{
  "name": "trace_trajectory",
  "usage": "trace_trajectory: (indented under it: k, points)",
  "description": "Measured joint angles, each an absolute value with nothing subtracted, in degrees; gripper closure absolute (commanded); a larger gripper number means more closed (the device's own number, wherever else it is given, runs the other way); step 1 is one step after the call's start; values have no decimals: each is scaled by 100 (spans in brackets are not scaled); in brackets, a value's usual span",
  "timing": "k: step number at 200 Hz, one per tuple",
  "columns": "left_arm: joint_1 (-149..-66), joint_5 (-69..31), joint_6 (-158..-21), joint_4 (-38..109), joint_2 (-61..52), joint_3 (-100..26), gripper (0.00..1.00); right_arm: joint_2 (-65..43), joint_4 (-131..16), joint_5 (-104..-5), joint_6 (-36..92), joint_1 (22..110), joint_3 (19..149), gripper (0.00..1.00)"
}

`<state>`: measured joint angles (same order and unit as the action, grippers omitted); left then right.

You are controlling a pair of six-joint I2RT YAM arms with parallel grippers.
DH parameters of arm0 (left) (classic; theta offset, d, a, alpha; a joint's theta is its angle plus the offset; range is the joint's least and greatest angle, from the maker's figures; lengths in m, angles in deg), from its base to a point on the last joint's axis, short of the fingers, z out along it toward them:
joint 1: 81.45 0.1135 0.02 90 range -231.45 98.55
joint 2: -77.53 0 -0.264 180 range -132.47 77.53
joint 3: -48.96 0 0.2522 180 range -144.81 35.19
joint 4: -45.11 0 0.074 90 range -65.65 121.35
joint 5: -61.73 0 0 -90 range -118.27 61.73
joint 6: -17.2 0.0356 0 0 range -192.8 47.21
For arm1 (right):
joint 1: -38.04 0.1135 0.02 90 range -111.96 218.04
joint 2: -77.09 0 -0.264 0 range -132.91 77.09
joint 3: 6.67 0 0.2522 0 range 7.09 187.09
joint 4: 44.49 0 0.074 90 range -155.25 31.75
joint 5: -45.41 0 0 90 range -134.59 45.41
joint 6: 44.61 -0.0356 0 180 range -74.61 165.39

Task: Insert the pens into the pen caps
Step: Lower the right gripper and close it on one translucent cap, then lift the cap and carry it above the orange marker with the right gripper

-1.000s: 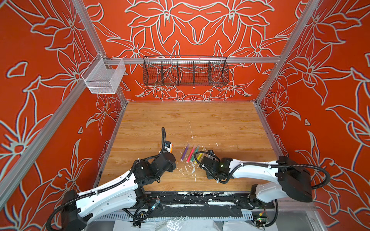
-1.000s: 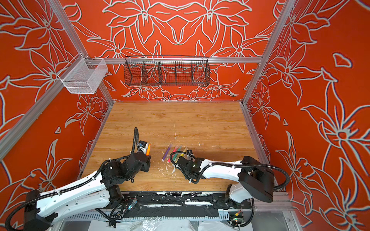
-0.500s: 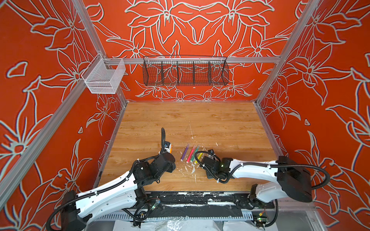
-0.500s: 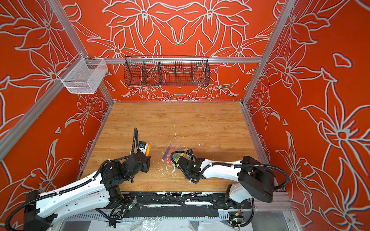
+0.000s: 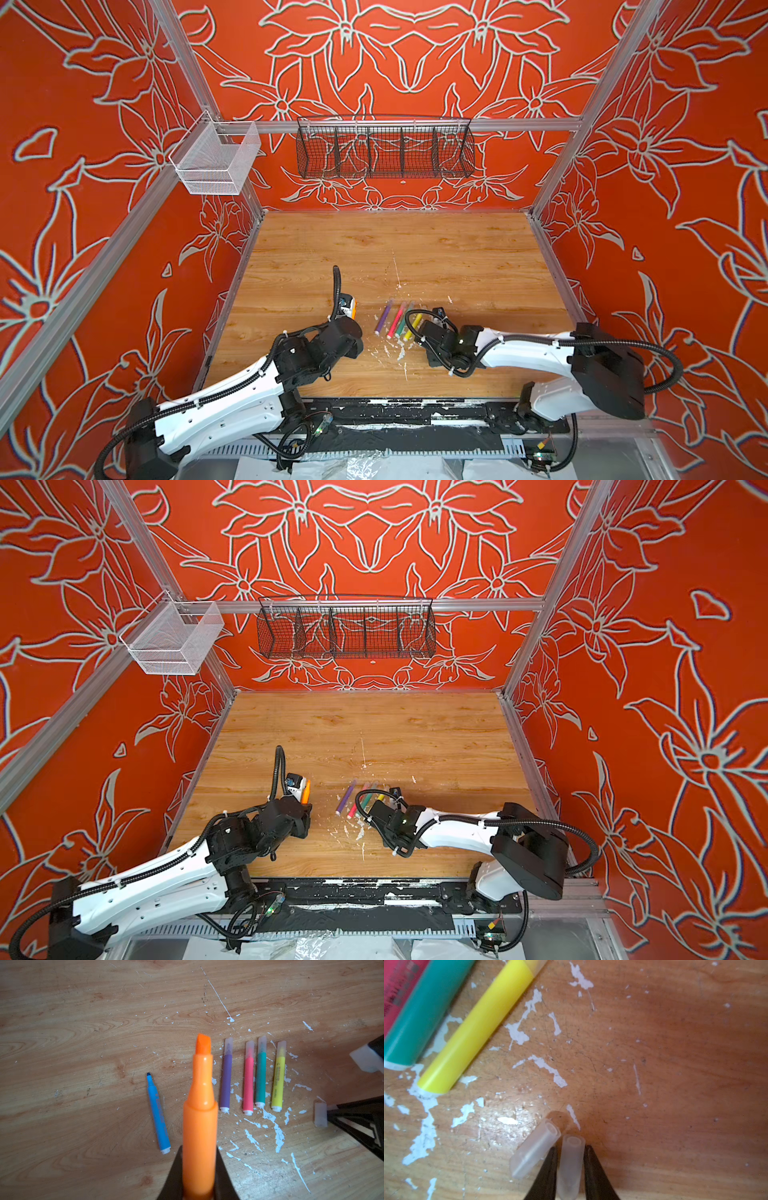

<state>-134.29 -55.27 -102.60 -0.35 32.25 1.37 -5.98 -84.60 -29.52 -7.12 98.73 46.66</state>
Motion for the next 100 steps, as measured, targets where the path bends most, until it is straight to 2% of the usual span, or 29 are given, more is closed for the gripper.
trace_trajectory:
  k: [34, 100]
  points:
    - [-13429, -5527, -10266, -35, 3227, 137, 100, -615, -8405, -2933, -708, 9838, 4666, 76]
    - [-13429, -5525, -10266, -35, 3227, 137, 100, -644, -8315, -2898, -649, 9835, 4666, 87]
